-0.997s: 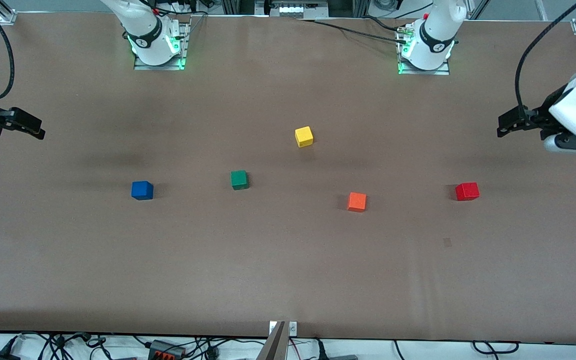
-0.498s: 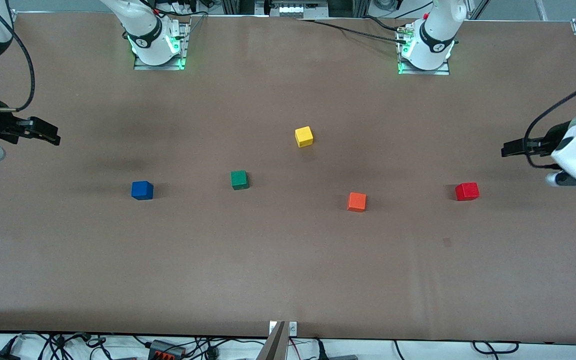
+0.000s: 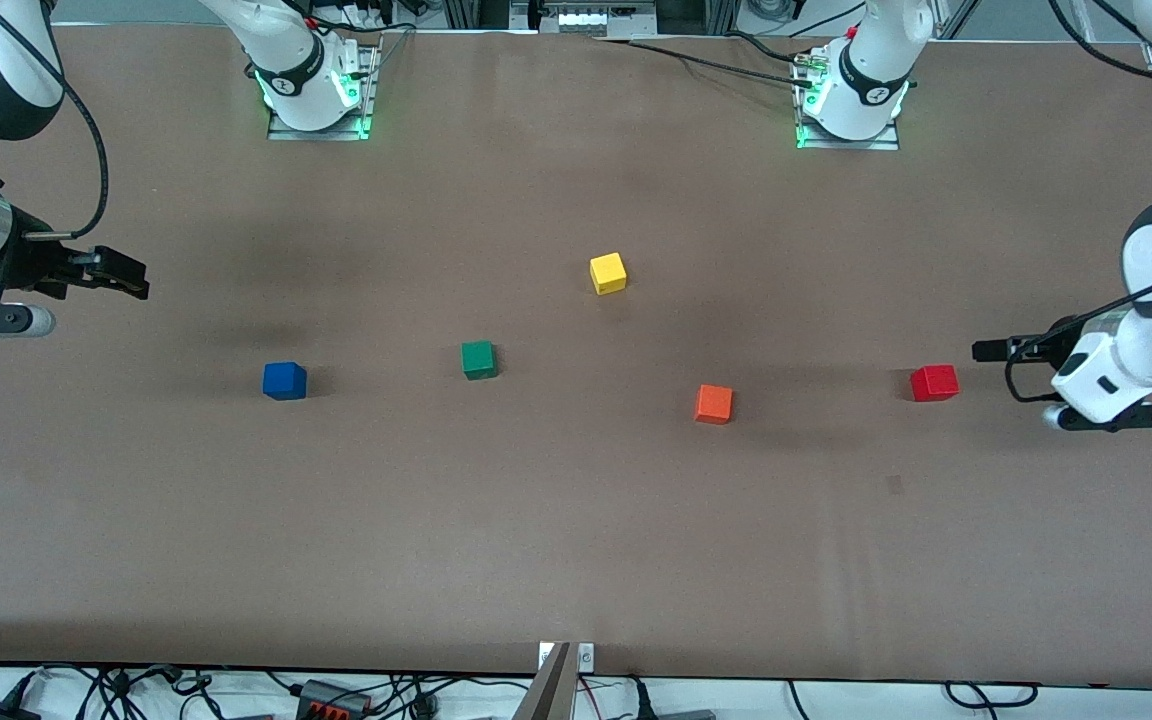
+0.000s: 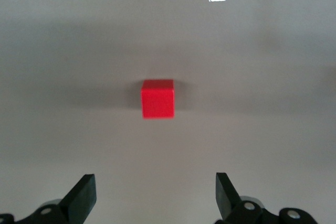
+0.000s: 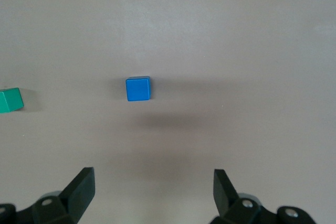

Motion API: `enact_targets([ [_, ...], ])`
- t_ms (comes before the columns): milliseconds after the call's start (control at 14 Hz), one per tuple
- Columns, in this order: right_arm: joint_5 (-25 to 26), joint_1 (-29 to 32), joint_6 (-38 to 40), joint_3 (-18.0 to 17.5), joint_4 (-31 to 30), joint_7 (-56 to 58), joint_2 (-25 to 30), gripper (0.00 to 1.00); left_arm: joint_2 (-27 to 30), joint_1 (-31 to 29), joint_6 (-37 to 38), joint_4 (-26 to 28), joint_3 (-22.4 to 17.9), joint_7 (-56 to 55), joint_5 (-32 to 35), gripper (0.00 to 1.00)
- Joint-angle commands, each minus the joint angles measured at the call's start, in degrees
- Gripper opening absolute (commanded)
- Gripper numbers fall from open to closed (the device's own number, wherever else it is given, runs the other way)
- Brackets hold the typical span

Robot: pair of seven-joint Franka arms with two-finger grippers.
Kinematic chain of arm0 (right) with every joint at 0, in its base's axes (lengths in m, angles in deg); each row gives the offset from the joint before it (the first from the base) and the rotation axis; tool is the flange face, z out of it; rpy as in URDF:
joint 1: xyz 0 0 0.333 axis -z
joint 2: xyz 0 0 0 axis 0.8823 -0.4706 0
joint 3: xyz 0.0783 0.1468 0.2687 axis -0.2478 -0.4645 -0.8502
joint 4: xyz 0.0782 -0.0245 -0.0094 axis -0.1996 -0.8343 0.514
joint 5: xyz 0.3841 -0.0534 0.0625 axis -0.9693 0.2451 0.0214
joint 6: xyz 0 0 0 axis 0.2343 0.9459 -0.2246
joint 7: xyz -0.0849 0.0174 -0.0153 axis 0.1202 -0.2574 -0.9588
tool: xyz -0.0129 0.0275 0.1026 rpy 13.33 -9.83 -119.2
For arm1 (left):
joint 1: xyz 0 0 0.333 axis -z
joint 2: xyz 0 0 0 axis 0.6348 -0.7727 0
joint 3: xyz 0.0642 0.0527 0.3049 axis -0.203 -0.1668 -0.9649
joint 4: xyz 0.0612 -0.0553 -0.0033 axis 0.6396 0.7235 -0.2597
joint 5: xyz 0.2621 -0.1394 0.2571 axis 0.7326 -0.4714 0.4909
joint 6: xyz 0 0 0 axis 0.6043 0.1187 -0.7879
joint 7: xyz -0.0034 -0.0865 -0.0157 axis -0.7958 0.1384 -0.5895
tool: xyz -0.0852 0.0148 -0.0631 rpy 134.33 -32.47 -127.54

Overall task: Pass red block to right arm, stack on blue
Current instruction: 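Lower the left gripper onto the red cube and close it, then lift the red cube with the left gripper toward the right gripper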

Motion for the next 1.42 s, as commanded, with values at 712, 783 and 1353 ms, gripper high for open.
enact_targets([
  [712,-18.85,-5.59,-0.3,0.14,0.97,-0.03,-5.25,1.0,-2.11,-1.19,-39.66,24.6,0.34,2.44,3.04,1.0],
  [783,-19.99,-7.09,-0.82,0.14,1.07,-0.04,-5.79,1.0,-2.73,-1.28,-39.94,24.6,0.43,2.44,3.04,0.95],
  [1353,-44.21,-11.32,-5.38,0.23,1.15,-0.04,-10.97,1.0,-3.8,-1.54,-40.73,23.2,1.04,2.71,3.04,0.21],
])
